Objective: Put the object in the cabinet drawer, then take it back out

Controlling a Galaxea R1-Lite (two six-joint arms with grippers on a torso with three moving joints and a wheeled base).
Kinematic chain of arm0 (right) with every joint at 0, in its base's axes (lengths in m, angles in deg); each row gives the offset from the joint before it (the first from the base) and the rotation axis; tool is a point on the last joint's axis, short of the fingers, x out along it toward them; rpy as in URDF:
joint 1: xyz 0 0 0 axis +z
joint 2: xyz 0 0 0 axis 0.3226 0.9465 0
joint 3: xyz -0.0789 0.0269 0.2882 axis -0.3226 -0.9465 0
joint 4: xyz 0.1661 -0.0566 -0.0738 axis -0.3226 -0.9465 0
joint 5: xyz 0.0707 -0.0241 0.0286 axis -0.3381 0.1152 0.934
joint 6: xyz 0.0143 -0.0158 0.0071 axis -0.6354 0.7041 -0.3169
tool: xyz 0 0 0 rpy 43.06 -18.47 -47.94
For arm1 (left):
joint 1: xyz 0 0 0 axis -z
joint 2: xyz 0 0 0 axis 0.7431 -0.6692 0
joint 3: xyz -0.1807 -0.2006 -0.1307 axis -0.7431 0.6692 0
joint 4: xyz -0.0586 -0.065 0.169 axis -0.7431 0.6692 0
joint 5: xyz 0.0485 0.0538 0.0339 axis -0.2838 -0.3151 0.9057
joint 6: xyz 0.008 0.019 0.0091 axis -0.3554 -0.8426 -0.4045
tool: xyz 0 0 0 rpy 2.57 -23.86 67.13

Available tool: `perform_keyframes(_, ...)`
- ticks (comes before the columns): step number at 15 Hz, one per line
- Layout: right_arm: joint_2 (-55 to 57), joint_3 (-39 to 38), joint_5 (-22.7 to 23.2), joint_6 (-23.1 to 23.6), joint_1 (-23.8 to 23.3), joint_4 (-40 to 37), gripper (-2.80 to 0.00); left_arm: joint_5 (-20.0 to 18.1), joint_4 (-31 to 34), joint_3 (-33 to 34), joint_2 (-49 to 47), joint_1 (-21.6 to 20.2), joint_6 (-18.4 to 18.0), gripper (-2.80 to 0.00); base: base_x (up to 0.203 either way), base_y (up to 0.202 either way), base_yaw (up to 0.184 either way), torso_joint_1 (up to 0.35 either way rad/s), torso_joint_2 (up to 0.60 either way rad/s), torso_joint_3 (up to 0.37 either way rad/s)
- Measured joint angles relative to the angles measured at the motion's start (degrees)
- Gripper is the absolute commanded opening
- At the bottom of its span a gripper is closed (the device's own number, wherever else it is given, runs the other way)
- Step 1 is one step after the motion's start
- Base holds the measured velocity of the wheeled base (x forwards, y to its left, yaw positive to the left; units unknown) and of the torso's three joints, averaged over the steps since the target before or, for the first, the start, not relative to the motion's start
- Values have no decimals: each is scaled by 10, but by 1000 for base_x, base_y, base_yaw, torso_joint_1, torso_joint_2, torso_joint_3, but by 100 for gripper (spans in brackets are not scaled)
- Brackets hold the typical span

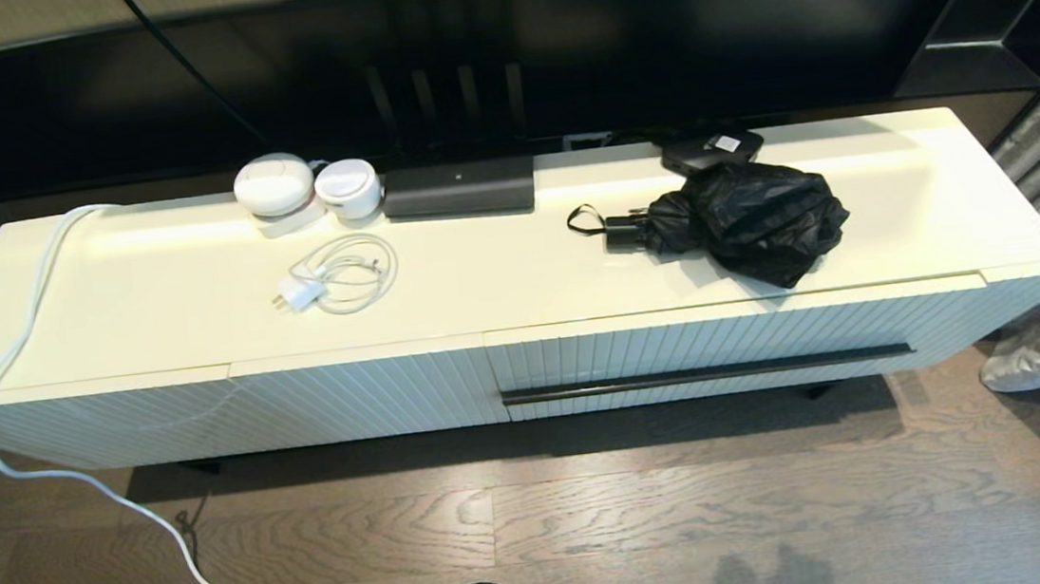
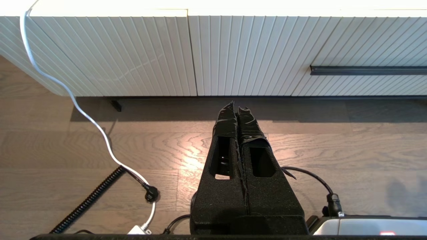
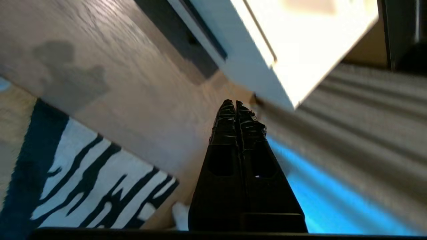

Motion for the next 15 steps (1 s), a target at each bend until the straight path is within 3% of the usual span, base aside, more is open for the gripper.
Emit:
perform_keyframes(2,-101,-15,-1,-30,-42,-76,-280,0,0,0,0,0,0,-280,0,0,0,0,0,0)
perform_keyframes(6,-288,-100,0,-168,-88,-139,-280,0,-1,0,0,0,0,-280,0,0,0,0,0,0)
perform_keyframes(8,-353,-144,0,-232,-104,-142,-280,0,0,0,0,0,0,-280,0,0,0,0,0,0)
perform_keyframes(11,-435,-198,-2,-273,-111,-140,-280,0,0,0,0,0,0,-280,0,0,0,0,0,0)
perform_keyframes(15,-515,-280,-2,-400,-107,-73,-280,0,0,0,0,0,0,-280,0,0,0,0,0,0)
